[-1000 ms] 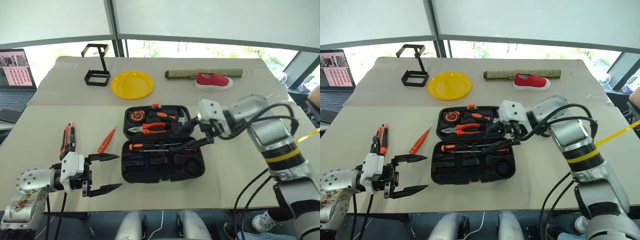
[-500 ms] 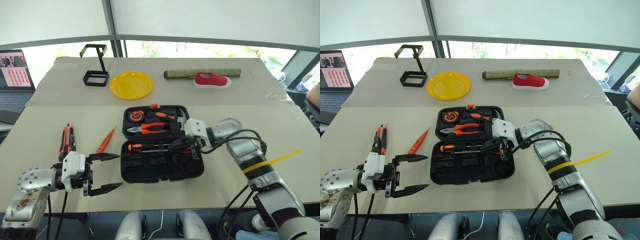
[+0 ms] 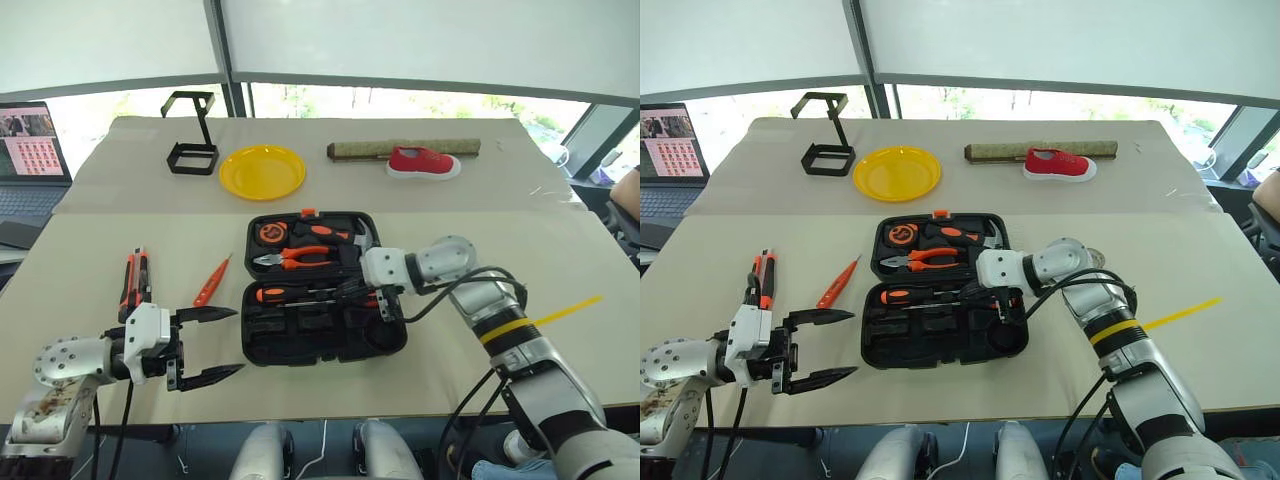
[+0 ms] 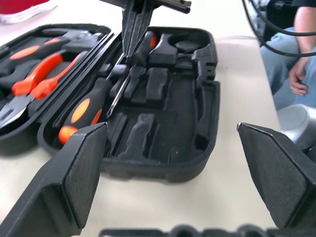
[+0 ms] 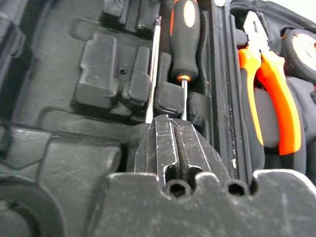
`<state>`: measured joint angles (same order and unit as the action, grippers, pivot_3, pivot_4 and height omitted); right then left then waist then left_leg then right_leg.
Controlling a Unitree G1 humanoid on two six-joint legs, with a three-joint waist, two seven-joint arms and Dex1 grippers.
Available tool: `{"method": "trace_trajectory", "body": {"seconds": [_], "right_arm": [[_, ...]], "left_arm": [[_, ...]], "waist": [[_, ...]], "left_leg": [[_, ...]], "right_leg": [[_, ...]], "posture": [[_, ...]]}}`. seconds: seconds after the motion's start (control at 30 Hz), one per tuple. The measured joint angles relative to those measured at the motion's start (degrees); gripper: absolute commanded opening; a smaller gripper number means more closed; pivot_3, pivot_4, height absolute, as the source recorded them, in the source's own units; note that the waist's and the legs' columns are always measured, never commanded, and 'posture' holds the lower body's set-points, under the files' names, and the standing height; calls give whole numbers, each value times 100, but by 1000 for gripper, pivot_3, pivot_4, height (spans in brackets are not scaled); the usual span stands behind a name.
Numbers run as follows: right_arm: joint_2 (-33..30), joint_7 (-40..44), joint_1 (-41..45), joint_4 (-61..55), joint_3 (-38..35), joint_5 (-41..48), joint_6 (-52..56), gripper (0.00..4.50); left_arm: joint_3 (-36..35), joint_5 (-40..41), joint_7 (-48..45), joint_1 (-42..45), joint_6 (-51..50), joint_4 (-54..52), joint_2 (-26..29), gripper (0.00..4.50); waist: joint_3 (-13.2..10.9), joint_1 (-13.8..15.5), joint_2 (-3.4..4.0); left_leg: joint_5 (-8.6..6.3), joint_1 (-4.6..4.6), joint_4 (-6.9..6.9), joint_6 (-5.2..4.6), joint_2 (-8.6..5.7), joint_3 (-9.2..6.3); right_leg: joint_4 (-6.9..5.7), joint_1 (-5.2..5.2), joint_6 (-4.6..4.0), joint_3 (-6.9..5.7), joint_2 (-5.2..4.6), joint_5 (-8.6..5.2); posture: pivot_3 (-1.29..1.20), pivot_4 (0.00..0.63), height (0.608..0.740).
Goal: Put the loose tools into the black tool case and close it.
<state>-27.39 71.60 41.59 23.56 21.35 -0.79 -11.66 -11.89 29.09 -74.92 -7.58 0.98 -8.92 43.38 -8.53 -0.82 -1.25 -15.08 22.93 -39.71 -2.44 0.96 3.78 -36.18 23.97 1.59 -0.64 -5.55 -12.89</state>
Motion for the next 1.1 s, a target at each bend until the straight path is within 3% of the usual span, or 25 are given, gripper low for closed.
{"method": "trace_trajectory", "body": {"seconds": [0.07, 0.2, 0.3, 0.43, 0.7, 0.83, 0.97, 1.1], "right_arm": [[43, 5, -132, -78, -141, 204, 131, 56], [-35, 149, -681, -989, -680, 1263, 1013, 1070], [-577, 99, -1226, -1920, -1389, 1878, 1537, 2204], [-579, -194, -2136, -2688, -2085, 2497, 1716, 3505], [-184, -438, -3867, -3032, -2888, 2884, 931, 3505], [-86, -614, -3984, -3364, -2903, 3265, 1101, 4426], [-57, -831, -3771, -3806, -2884, 3520, 1258, 4426], [-98, -963, -3474, -4073, -2877, 3590, 1336, 4426]], "left_arm": [[-84, 24, 135, -7, -2, 2, -71, 4500], [-547, 230, 464, -271, -80, 28, -222, 4500], [-1164, 434, 777, -800, -316, 92, -265, 4500], [-1773, 457, 1125, -1365, -360, 284, -417, 4500], [-2643, 439, 1725, -2044, -1222, 855, -174, 4500], [-2647, 670, 2127, -1948, -2270, 411, 76, 4500], [-2373, 1089, 2575, -1408, -3502, -592, 585, 4500], [-1666, 1203, 3610, 10, -4610, -1055, 655, 4500]], "waist": [[0, 4, 0], [-2, 7, 1], [-2, 7, 2], [-2, 14, 0], [-3, 31, -2], [-4, 29, -5], [-9, 80, -12], [-10, 104, -11]], "left_leg": [[0, 9, 1, 0, 1, -1], [-1, 35, 3, 1, 0, -4], [-6, 29, 7, 0, -5, -4], [-6, 25, 13, 2, -3, -5], [-5, 19, 14, 2, -8, 1], [-4, 19, 11, 4, -6, 1], [-2, 19, 10, 7, -9, -4], [-2, 16, 10, 8, -12, -5]], "right_leg": [[0, 8, -1, -1, -1, 0], [1, 29, -1, -6, -16, 2], [10, 23, 1, -18, -47, 2], [16, 21, -1, -20, -64, 0], [18, 17, 5, -20, -40, -3], [14, 18, 5, -16, -39, -3], [11, 19, 6, -16, -41, -1], [6, 14, 7, -13, -33, 2]], "posture": [[0, 150, 740], [0, 150, 740], [0, 150, 740], [0, 150, 740], [0, 150, 740], [0, 150, 740], [0, 150, 740], [0, 150, 740]]}}
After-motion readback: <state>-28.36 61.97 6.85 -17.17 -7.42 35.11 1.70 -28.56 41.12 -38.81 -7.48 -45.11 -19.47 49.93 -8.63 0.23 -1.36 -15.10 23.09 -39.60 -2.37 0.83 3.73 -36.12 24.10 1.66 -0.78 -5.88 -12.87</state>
